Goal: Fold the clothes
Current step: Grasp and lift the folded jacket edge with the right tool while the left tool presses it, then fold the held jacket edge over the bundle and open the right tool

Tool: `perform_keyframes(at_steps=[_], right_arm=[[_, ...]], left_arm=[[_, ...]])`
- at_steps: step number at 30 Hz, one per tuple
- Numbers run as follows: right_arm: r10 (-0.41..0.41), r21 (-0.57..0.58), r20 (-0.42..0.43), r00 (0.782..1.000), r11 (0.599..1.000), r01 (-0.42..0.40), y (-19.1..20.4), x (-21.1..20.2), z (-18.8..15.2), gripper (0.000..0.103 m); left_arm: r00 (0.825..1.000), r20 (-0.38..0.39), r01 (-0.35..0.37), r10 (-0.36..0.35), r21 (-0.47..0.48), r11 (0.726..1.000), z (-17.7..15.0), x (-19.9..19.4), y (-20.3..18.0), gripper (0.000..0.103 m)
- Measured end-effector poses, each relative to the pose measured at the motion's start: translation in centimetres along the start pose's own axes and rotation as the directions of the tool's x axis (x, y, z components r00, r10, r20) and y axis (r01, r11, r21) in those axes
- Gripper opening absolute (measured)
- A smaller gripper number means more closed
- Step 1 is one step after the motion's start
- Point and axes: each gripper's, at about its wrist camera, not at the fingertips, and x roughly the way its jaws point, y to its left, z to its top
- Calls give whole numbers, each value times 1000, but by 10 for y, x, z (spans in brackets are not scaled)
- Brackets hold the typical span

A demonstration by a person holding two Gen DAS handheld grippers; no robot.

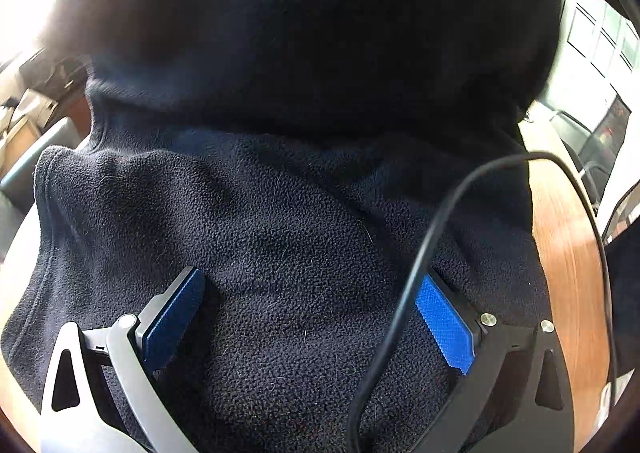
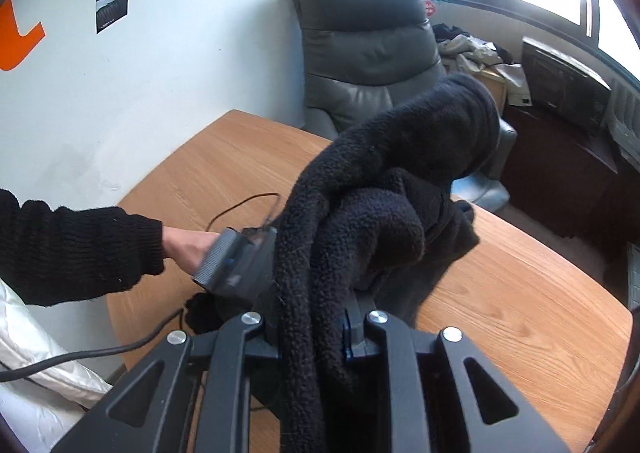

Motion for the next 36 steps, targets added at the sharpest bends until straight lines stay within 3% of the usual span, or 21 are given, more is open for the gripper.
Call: perform_keyframes(at_steps=[6, 10, 16, 19, 23, 26, 32, 36], right_arm=[[29, 83, -1, 1000, 996, -29, 6, 31, 13, 20], [86, 205, 35, 996, 974, -92, -19, 33, 0, 20], [174, 302, 65, 983, 935, -185, -15, 47, 6, 20], [173, 306, 53, 984, 935, -180, 2, 66, 15, 20], [161, 331, 16, 987, 930, -158, 19, 106, 19, 20], [144, 357, -20, 989, 926, -128, 26, 140, 13, 20], [183, 464, -16, 983, 872, -155, 30, 191, 1, 21], [163, 446, -50, 985, 887, -124, 40, 211, 2, 24]], left_arm=[[999, -19, -44, 45, 82, 996, -6, -43, -23, 101], [998, -55, -5, 5, 4, 1000, -37, -66, -38, 102], [999, 29, -16, 17, -46, 999, -39, -57, -49, 103], [999, 51, -18, 20, -46, 999, -32, -58, -54, 103], [999, 9, -43, 44, -46, 998, -36, -81, -70, 103], [998, -16, -67, 66, -109, 992, -51, -113, -83, 103], [989, -72, -146, 133, -238, 960, -81, -170, -119, 103], [985, -100, -168, 144, -307, 937, -89, -188, -143, 103]])
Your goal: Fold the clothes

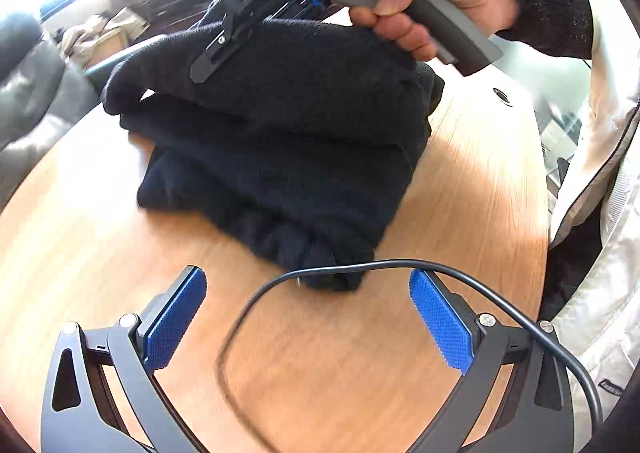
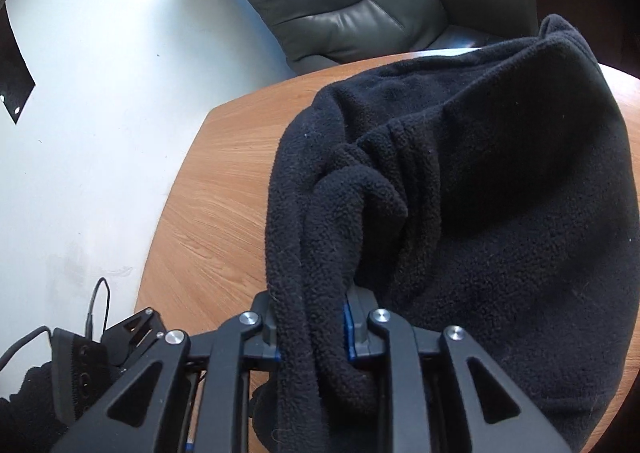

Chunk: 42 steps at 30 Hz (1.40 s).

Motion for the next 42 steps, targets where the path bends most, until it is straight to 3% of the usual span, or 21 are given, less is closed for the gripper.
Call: perform_keyframes(at_steps=[3, 4, 6, 8, 9, 10, 11, 13, 14, 15, 17, 20, 22, 26, 27, 30, 32, 35, 38, 39, 42], right_arm=[[-17, -29, -5, 1000, 999, 16, 12, 2, -1, 39], [-13, -48, 4, 1000, 999, 13, 18, -3, -2, 48], [0, -93, 24, 1000, 996, 3, 31, -24, -3, 60], [51, -145, 42, 998, 989, -44, 46, -59, -4, 66], [99, -185, 69, 993, 979, -84, 52, -84, -7, 66], [149, -227, 95, 984, 966, -124, 58, -108, -11, 70], [176, -276, 137, 975, 952, -133, 59, -136, -17, 81], [201, -376, 214, 956, 920, -110, 55, -184, -34, 98], [199, -425, 249, 948, 902, -77, 50, -204, -44, 100], [175, -478, 244, 954, 878, -39, 40, -214, -57, 100], [95, -552, 165, 982, 834, 12, 24, -203, -77, 100], [-67, -691, 59, 996, 717, 90, 13, -148, -125, 96], [-62, -752, 59, 996, 654, 85, 20, -111, -141, 83], [101, -737, -10, 995, 671, -76, 38, -63, -118, 75], [104, -742, -28, 994, 664, -90, 44, -50, -115, 75], [46, -701, -103, 994, 705, -105, 52, -6, -112, 75], [-11, -718, -103, 995, 693, -67, 60, 10, -119, 80], [46, -680, -66, 997, 729, -79, 58, -11, -120, 80], [183, -568, 18, 983, 811, -141, 24, -67, -108, 83], [190, -529, 54, 980, 838, -133, 9, -88, -105, 86], [111, -414, 165, 980, 910, -33, -44, -144, -102, 89]], left_arm=[[1000, -2, -4, 4, -14, 1000, 0, -6, -13, 103], [1000, 4, -6, 6, -16, 1000, -8, -20, -3, 103], [1000, 23, -9, 9, -16, 1000, -47, -62, 32, 103], [999, 41, -10, 11, -5, 1000, -90, -79, 11, 103], [999, 49, -10, 10, 1, 1000, -97, -73, 18, 103], [998, 58, -6, 5, 8, 1000, -90, -62, 31, 103], [998, 68, 1, -2, 14, 1000, -85, -62, 28, 103], [997, 80, 14, -16, 18, 1000, -62, -65, 40, 103], [997, 77, 17, -19, 20, 1000, -62, -66, 37, 103], [997, 71, 20, -21, 21, 1000, -63, -68, 32, 103], [998, 63, 30, -30, 11, 999, -64, -70, 29, 103], [996, 78, 41, -39, -21, 999, -56, -73, 36, 103], [995, 96, 40, -36, -40, 998, -51, -84, 36, 103], [981, 192, 43, -33, -44, 998, -24, -126, 39, 103], [975, 220, 40, -31, -38, 998, -17, -135, 41, 103], [953, 302, 35, -24, -30, 999, 3, -152, 52, 103], [931, 364, 47, -36, -22, 999, 17, -158, 59, 103], [883, 459, 109, -95, -4, 994, 44, -156, 66, 103], [846, 510, 179, -155, 2, 984, 66, -133, 73, 103], [844, 513, 191, -156, -17, 981, 71, -117, 79, 103], [872, 466, 248, -151, -154, 956, 75, -54, 106, 103]])
